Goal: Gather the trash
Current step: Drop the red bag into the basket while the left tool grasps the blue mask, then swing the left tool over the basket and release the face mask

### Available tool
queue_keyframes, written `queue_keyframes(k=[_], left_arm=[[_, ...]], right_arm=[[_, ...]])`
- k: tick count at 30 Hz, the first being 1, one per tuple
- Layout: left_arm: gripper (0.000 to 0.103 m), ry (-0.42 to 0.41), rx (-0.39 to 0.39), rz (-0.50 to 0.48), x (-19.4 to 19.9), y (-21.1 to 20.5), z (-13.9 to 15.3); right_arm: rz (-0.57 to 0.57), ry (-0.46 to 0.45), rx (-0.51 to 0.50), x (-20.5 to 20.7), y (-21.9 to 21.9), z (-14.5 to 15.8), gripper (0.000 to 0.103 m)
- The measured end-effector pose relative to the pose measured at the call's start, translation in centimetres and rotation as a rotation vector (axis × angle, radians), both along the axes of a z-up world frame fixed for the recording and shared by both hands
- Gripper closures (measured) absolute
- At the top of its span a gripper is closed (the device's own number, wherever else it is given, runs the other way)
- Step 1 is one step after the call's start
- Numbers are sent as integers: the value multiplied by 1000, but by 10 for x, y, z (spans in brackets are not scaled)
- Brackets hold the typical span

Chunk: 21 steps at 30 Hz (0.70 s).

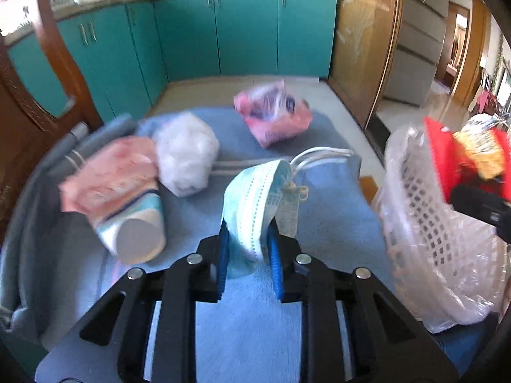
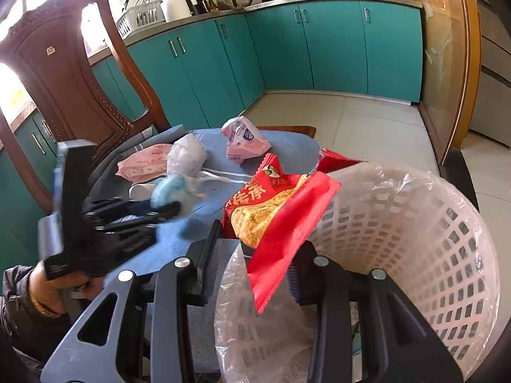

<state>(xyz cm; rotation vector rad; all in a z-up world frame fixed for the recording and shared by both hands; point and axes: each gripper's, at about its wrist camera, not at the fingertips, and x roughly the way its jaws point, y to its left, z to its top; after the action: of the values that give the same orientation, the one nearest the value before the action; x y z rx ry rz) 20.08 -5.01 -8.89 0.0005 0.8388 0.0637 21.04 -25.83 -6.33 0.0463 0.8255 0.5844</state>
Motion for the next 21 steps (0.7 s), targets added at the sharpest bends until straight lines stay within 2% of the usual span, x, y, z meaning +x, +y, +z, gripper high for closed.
queue_keyframes(k=[6,11,13,15,17,21], left_arm=[[79,-82,-25,-53,-22,-14,41],[79,-89,-50,-155,-15,-49,46],[79,-81,-59,-192,-11,-68,44],[78,-71,-73,-239,-7,-89,42],[78,-53,-97,-296,-4,-109,38],[76,-27,-114,-384,-5,-147,26]], right_arm=[[-77,-33,0,-6,-29,6,67],[-217,12,-47,-4,-69,-7,65],[-296,38,-81,-3,-86,-14,57],[-388,39,-78,-3,-102,-15,32],[-481,13,-34,-6,-121,-11,27],[-613,-20,95,-13,-153,-3,24]])
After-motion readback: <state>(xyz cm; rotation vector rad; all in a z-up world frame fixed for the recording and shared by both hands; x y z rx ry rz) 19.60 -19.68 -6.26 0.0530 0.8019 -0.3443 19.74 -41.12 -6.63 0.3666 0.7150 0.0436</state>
